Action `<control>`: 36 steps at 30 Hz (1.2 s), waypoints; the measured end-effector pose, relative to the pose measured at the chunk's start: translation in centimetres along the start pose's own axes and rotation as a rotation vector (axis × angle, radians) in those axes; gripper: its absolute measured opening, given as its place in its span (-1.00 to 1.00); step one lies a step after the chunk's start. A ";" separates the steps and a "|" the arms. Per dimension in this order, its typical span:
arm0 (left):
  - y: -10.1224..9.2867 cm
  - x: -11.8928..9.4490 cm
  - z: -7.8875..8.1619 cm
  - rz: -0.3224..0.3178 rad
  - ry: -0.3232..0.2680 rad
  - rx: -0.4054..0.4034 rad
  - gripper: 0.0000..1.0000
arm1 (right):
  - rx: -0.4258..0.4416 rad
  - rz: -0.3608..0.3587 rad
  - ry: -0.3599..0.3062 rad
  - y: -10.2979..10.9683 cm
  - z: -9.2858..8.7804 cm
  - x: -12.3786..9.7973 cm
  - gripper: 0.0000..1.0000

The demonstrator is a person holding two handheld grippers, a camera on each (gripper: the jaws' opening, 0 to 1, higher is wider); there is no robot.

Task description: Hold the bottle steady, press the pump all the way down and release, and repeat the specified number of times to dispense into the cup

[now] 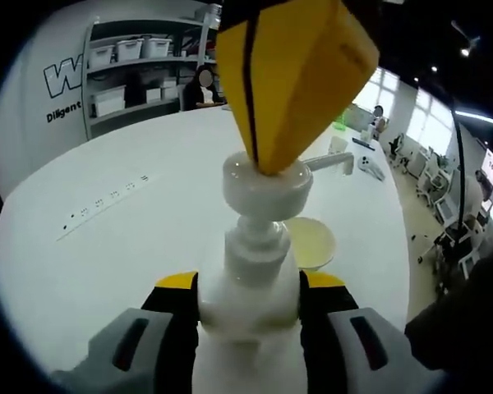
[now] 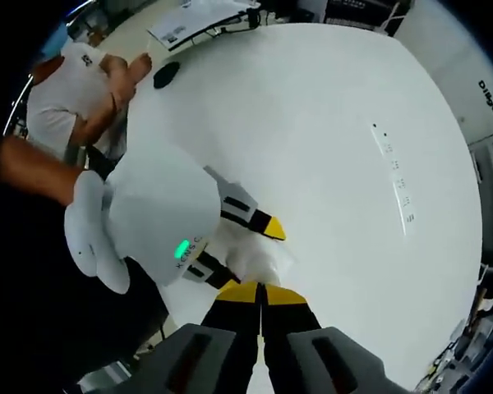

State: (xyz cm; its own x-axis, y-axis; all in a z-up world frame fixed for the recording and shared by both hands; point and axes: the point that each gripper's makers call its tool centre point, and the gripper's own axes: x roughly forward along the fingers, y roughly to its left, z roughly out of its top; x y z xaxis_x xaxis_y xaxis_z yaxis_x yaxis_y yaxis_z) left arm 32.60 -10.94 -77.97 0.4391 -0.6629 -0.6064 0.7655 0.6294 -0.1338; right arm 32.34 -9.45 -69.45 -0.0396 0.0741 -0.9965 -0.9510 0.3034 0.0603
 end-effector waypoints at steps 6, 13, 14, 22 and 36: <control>0.0 0.0 0.0 -0.010 0.001 -0.004 -0.09 | -0.038 0.001 -0.002 0.2 0.0 0.1 -1.00; -0.1 0.1 0.0 -0.011 0.004 -0.011 -0.09 | -0.051 0.005 0.012 0.1 0.1 0.3 -1.00; -0.1 0.1 0.0 -0.010 0.004 -0.012 -0.09 | -0.056 0.008 0.017 0.1 0.2 0.4 -1.00; 0.0 0.2 0.0 -0.011 0.004 -0.022 -0.08 | -0.053 0.017 0.031 0.0 0.1 0.6 -1.00; 0.1 0.3 0.0 -0.015 0.007 -0.029 -0.09 | -0.003 0.042 0.026 -0.2 0.2 0.8 -1.00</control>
State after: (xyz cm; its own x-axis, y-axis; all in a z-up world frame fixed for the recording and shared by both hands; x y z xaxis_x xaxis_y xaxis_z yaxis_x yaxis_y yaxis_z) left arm 32.81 -11.13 -78.18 0.4241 -0.6695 -0.6099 0.7580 0.6309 -0.1656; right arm 32.55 -9.26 -70.20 -0.0869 0.0622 -0.9943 -0.9492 0.2978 0.1016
